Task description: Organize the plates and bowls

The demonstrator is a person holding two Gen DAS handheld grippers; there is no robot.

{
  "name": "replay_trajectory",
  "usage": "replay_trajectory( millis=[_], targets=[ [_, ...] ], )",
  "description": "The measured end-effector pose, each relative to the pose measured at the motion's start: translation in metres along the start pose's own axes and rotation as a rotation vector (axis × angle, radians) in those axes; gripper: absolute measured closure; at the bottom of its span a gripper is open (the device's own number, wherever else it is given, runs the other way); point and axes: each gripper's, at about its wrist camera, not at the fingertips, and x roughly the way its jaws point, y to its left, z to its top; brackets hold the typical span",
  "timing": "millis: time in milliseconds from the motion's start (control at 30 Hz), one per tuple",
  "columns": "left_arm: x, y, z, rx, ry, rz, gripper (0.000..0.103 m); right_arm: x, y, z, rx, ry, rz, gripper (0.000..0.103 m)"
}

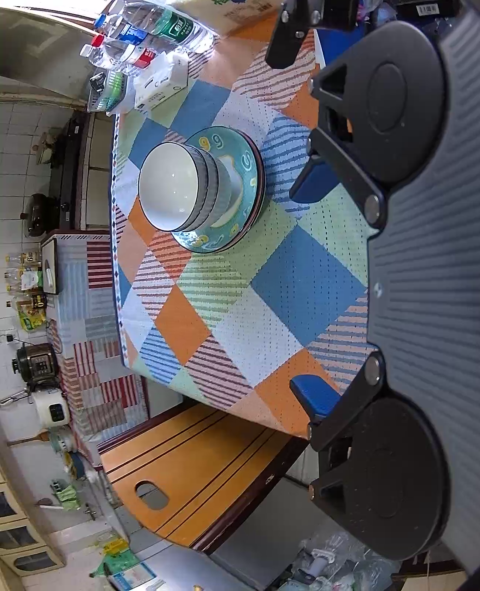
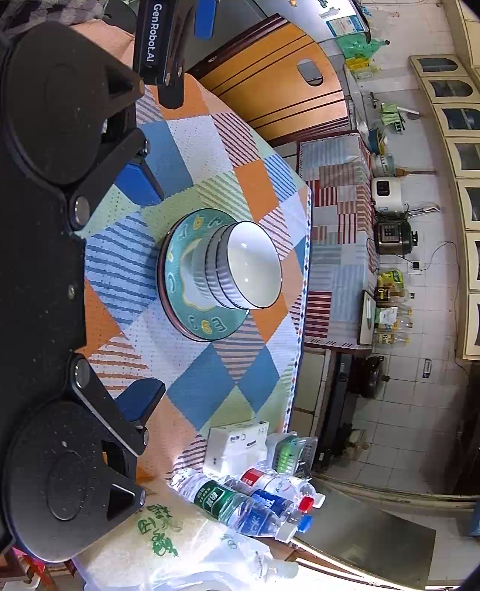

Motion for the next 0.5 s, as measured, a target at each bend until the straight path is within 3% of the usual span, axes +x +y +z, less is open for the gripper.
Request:
replay_trajectory(
  millis=[500],
  targets=[
    [-0.007, 0.002, -0.0003, -0.023, -0.01, 0.005, 0.002, -0.0036, -0.0065, 0.0002, 0.028, 0.052, -0.076, 0.002]
  ],
)
